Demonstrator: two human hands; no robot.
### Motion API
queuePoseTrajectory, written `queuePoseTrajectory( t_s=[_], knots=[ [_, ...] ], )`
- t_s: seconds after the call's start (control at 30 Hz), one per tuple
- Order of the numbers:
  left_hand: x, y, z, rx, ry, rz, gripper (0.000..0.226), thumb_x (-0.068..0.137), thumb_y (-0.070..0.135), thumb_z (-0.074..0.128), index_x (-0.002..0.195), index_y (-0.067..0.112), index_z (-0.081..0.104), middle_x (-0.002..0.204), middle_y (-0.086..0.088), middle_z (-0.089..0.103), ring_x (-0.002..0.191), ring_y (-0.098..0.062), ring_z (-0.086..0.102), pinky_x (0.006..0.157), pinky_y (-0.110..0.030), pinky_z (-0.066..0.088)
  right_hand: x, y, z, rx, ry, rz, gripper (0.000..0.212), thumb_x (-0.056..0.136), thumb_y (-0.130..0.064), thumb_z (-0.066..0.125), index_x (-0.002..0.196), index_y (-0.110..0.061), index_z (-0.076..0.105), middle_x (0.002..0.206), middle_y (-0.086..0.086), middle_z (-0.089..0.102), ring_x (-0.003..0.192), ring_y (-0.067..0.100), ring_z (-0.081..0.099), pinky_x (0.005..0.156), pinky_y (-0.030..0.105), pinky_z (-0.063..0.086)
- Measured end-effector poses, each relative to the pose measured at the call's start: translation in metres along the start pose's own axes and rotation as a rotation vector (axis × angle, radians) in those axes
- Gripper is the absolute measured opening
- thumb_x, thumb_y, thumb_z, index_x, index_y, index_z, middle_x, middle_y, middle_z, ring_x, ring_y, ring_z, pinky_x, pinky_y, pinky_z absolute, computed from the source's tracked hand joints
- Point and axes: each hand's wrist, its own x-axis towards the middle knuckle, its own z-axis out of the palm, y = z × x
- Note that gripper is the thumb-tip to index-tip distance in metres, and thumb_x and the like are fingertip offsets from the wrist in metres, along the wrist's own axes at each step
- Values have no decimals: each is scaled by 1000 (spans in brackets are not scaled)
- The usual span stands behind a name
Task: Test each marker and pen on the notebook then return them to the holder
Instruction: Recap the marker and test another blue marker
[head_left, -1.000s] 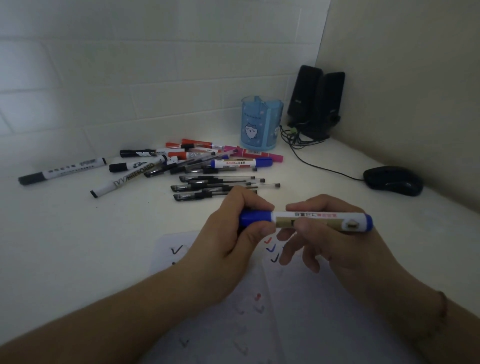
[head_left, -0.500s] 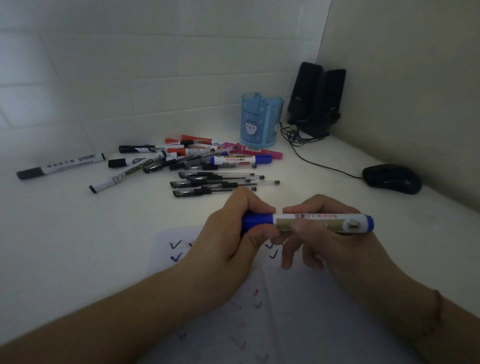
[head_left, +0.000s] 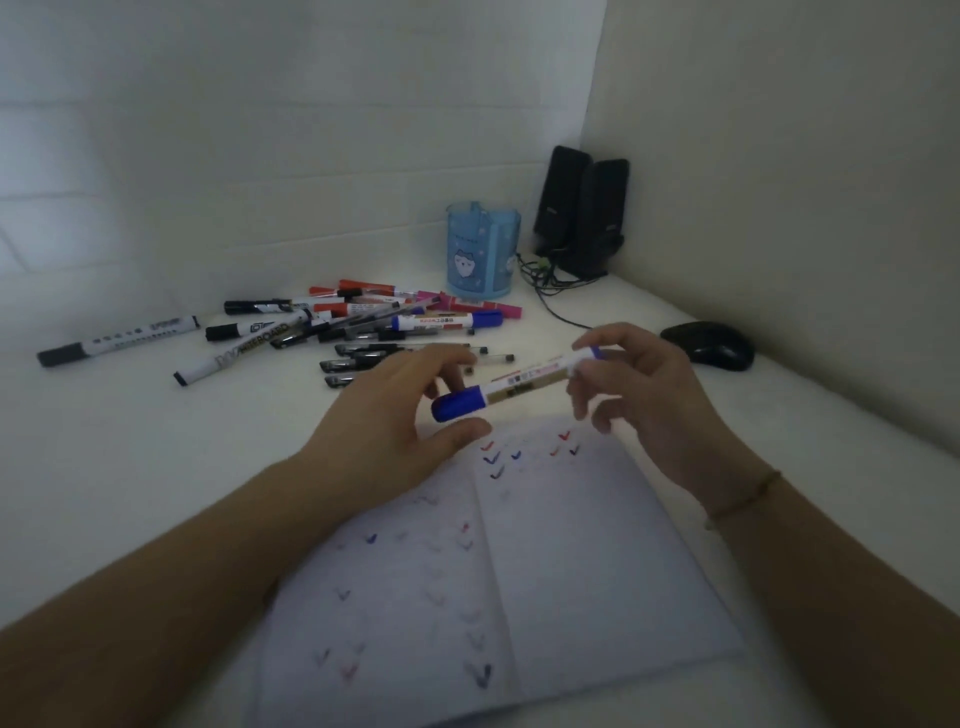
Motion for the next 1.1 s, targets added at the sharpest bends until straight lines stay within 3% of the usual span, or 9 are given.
queuePoseTrajectory(
  t_s=[0.1,0.2,0.3,0.37,0.47,0.6,0.73,0.83,1.1],
  knots=[
    [1,14,-5,142,-131,7,80,72,76,44,141,39,24,133,17,45,116,-6,46,98,-30,43,-11,-23,-11,19,134,-68,7,87,-3,61,91,-9,63,64,7,63,54,23,56,46,29,38],
    [9,34,-16,402,-434,133,89,70,81,32,145,42,6,154,14,17,139,-11,24,112,-35,31,-36,-56,-37,-43,245,-193,8,87,-1,60,87,-9,62,66,7,64,48,23,53,41,28,35],
    [27,58,-23,579,-843,250,95,63,87,25,140,49,-13,153,21,-4,143,-9,7,118,-35,19,-84,-85,-73,-123,347,-305,8,86,-2,59,85,-10,62,63,1,65,43,20,51,40,24,36],
    [39,83,-14,494,-924,363,83,63,89,23,133,62,-13,149,29,-1,138,-3,14,116,-34,23,-127,-100,-100,-177,425,-343,4,85,-5,59,87,-9,61,61,-4,63,43,19,50,42,23,36],
    [44,117,17,339,-733,602,70,70,89,19,133,66,-1,145,31,13,128,5,23,108,-25,29,-197,-106,-136,-357,588,-302,7,83,-11,61,89,-7,63,62,-4,63,48,18,52,43,25,38],
    [25,142,61,171,-432,774,62,86,72,30,137,39,36,139,15,38,123,-8,41,98,-30,40,-278,-70,-173,-680,706,-43,4,83,-7,68,87,-7,67,60,-1,64,50,8,55,52,15,43],
    [2,169,87,92,-396,922,60,90,64,36,138,28,42,140,8,41,127,-12,39,102,-25,32,-340,-8,-198,-913,637,235,10,78,-21,75,82,-25,67,64,0,64,58,10,59,60,30,48],
    [-6,190,97,100,-394,1020,60,91,62,40,139,26,42,143,5,40,128,-13,39,102,-23,28,-365,22,-204,-920,599,357,12,77,-28,75,82,-31,65,65,-7,66,60,6,61,60,31,49],
    [-7,201,106,151,-417,1001,59,92,62,38,137,25,43,142,4,41,127,-16,41,99,-28,33,-343,13,-198,-883,639,284,10,78,-23,75,85,-25,69,66,-5,67,59,7,60,63,26,50]
  ],
)
